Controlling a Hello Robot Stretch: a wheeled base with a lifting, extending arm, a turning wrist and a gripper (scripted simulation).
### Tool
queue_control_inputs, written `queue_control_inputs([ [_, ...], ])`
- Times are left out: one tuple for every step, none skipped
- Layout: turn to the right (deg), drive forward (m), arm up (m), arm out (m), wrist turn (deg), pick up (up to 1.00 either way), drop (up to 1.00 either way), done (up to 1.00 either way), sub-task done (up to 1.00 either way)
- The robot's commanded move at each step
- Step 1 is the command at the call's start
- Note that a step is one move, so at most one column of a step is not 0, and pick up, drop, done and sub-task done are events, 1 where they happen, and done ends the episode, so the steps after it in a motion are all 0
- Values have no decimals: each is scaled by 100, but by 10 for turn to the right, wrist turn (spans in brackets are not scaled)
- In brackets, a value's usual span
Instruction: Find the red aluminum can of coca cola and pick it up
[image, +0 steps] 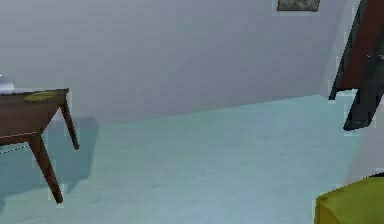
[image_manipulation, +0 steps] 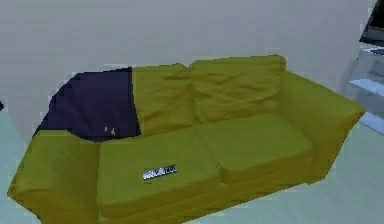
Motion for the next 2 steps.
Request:
queue_control_inputs([
  [30,0,0,0,0,0,0,0,0],
  [0,75,0,0,0,0,0,0,0],
])
